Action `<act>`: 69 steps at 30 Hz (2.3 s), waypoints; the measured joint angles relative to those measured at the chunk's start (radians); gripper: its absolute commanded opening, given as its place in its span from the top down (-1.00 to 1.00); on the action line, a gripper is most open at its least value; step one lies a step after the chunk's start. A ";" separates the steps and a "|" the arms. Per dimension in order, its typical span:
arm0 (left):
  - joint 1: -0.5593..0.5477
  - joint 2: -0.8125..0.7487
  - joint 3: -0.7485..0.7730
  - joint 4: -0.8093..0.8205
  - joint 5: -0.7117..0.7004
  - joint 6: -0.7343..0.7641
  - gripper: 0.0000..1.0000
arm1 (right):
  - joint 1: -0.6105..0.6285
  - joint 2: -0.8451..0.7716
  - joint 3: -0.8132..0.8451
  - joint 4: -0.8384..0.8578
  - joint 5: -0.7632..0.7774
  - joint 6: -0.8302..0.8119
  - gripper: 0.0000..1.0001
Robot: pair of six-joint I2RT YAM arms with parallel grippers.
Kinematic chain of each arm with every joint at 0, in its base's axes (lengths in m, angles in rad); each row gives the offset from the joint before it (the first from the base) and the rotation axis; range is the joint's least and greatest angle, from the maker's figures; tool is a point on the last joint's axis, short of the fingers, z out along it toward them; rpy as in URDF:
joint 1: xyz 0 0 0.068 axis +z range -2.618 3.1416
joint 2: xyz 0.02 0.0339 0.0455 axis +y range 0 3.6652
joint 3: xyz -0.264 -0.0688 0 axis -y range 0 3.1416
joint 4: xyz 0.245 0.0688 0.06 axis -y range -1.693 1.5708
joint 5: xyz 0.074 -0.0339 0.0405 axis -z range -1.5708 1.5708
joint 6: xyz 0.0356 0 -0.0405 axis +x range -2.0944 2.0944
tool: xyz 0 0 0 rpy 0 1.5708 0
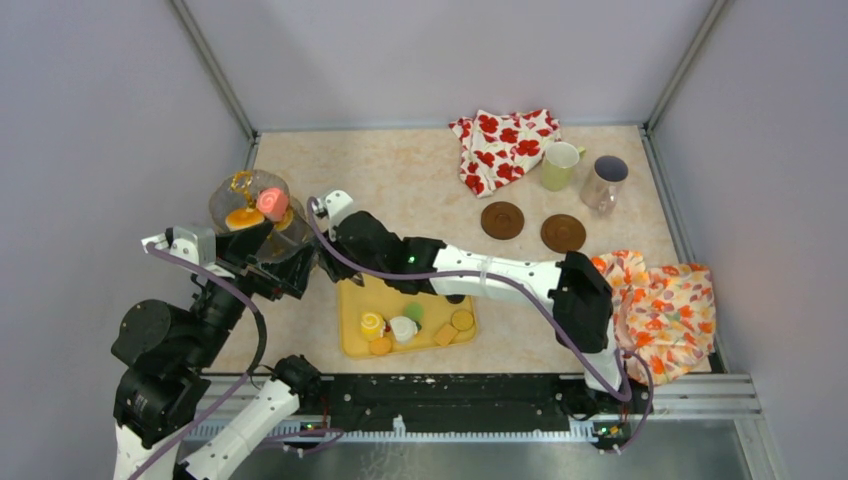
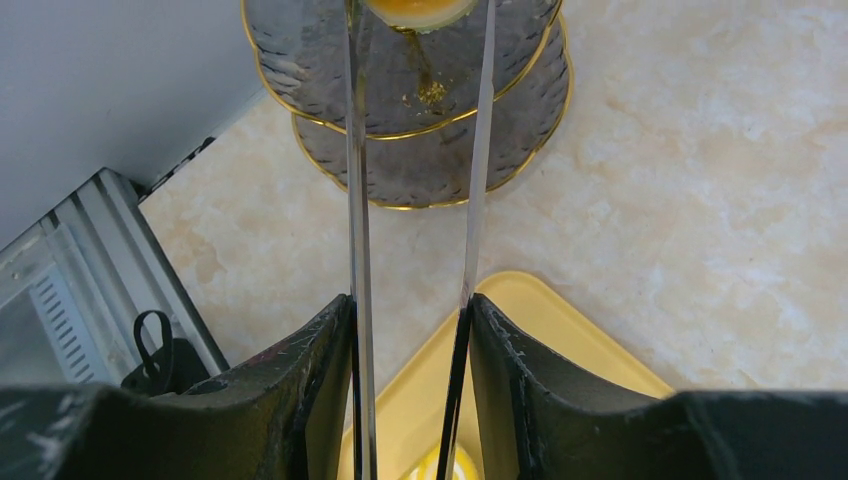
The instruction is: Serve the afternoon tea
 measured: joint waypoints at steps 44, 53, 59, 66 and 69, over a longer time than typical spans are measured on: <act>0.000 0.000 -0.026 0.001 -0.007 0.017 -0.98 | -0.017 -0.109 -0.117 -0.035 0.014 -0.050 0.02; 0.000 -0.004 -0.109 0.046 -0.005 0.015 -0.98 | -0.017 -0.311 -0.338 -0.021 -0.006 -0.006 0.03; 0.000 -0.026 -0.221 0.082 0.004 0.008 -0.98 | -0.017 -0.483 -0.542 -0.044 -0.016 0.028 0.03; 0.000 -0.093 -0.328 0.113 0.012 0.006 -0.98 | -0.017 -0.687 -0.751 -0.107 -0.044 0.064 0.03; 0.000 -0.119 -0.377 0.129 0.018 0.007 -0.98 | -0.017 -0.747 -0.820 -0.132 -0.071 0.071 0.02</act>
